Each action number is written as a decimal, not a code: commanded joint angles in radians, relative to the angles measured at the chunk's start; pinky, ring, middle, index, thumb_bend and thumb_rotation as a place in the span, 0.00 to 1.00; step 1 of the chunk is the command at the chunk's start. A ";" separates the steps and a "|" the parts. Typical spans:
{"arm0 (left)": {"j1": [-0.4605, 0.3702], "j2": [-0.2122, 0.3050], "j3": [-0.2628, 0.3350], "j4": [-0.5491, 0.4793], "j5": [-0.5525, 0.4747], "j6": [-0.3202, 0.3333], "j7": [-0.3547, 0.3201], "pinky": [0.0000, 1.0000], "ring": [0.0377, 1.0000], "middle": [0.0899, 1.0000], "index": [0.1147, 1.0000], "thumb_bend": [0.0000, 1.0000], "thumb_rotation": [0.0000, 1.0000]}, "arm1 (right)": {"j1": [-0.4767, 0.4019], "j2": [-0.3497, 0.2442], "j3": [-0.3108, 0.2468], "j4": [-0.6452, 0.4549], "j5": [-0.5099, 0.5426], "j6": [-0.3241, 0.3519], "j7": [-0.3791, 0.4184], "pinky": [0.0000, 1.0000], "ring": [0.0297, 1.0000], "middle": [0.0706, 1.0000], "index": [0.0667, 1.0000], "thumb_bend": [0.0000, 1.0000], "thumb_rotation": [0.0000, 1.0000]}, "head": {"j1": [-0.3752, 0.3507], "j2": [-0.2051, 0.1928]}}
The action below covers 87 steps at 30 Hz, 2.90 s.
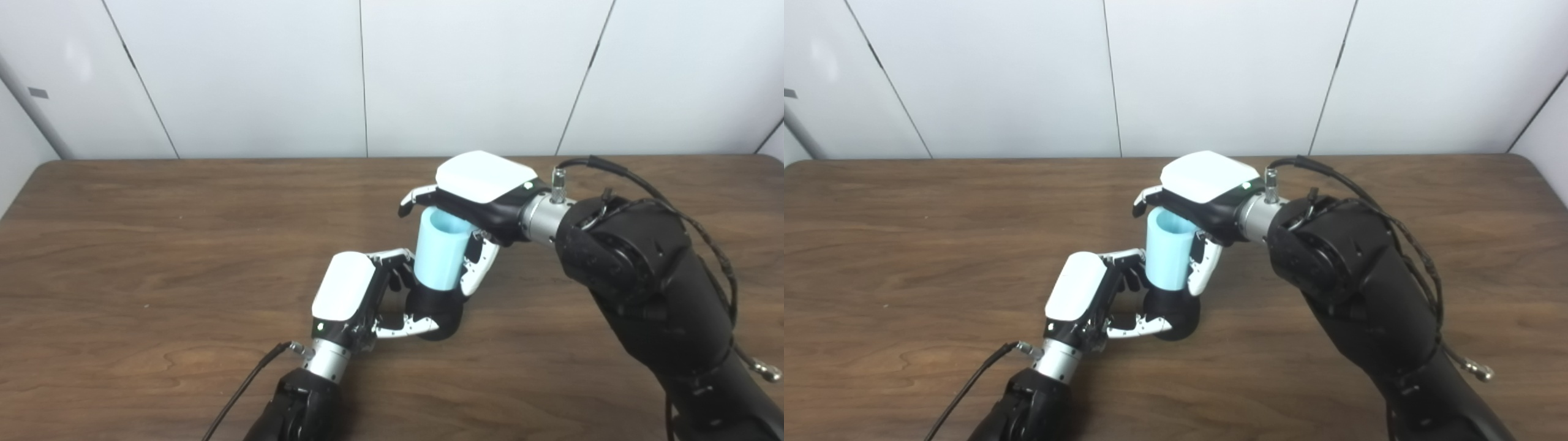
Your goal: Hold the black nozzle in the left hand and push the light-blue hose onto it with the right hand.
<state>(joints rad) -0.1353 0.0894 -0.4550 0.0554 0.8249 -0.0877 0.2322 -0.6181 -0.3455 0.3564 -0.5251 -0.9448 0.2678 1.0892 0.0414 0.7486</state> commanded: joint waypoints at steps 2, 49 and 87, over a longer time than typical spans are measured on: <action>0.123 -0.036 -0.041 0.085 -0.014 0.017 -0.012 0.34 0.38 0.40 0.45 0.47 0.00 | -0.029 -0.004 -0.018 -0.027 0.041 0.005 -0.003 0.64 0.77 0.76 0.80 1.00 0.31 | 0.000 -0.001; 0.127 -0.019 -0.038 0.079 -0.013 0.030 -0.019 0.34 0.40 0.42 0.44 0.47 0.00 | 0.191 -0.134 -0.180 -0.313 0.217 -0.053 -0.226 1.00 1.00 1.00 0.98 0.70 0.96 | 0.001 -0.009; 0.126 -0.017 -0.051 0.061 -0.009 0.067 -0.055 0.36 0.41 0.46 0.42 0.48 0.00 | 0.303 -0.072 -0.187 -0.267 0.173 -0.255 -0.282 1.00 1.00 1.00 1.00 0.66 1.00 | 0.001 0.003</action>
<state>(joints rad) -0.1333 0.0943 -0.4602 0.0471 0.8222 -0.0457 0.2157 -0.2785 -0.4215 0.1828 -0.7851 -0.7739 0.0267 0.8401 0.0414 0.7501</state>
